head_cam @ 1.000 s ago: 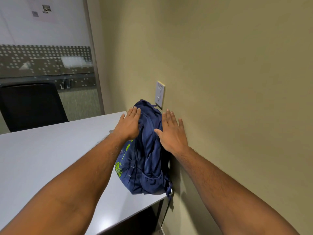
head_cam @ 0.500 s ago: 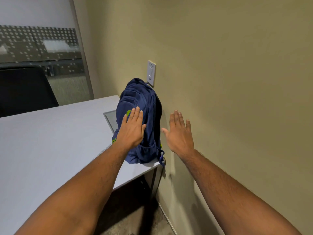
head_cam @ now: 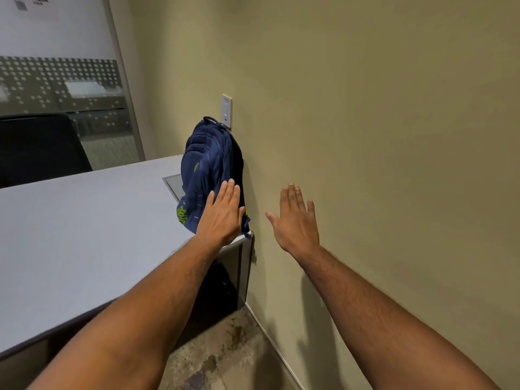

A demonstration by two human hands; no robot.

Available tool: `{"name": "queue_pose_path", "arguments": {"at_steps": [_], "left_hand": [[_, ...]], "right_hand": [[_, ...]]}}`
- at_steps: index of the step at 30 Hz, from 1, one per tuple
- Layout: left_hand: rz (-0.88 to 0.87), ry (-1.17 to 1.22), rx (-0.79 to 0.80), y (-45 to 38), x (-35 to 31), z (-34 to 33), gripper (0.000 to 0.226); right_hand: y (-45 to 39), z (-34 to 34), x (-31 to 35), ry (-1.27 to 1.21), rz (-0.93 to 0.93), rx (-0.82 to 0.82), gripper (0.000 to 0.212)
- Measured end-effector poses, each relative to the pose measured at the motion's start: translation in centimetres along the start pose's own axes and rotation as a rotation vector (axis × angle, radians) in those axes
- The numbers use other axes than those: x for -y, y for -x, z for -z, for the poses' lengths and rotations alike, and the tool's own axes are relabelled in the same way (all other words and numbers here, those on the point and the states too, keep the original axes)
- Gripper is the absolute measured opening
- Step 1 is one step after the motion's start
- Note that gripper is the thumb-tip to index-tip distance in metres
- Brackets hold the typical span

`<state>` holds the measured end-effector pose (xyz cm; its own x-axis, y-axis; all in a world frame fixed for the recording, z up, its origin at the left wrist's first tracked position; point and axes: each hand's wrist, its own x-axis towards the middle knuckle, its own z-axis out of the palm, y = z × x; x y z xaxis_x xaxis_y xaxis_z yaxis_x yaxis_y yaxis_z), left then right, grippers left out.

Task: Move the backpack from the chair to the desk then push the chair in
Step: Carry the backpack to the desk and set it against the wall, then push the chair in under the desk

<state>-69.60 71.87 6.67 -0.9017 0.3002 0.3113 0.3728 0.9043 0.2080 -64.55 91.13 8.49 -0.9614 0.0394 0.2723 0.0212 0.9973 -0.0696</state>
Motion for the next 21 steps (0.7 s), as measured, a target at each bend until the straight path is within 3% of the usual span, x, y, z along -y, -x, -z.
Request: {"name": "queue_pose_path", "arguments": {"at_steps": [9,21], "left_hand": [[-0.016,0.012,-0.013,14.3,-8.1,2.8,0.062],[-0.04,-0.019,-0.037,26.7,-11.3,7.8,0.064]], "right_hand": [[15.8,4.3,-2.8,0.024,-0.025,0.003,0.077],[28.3,8.6,-0.6,0.004,-0.024,-0.029,0.078]]}}
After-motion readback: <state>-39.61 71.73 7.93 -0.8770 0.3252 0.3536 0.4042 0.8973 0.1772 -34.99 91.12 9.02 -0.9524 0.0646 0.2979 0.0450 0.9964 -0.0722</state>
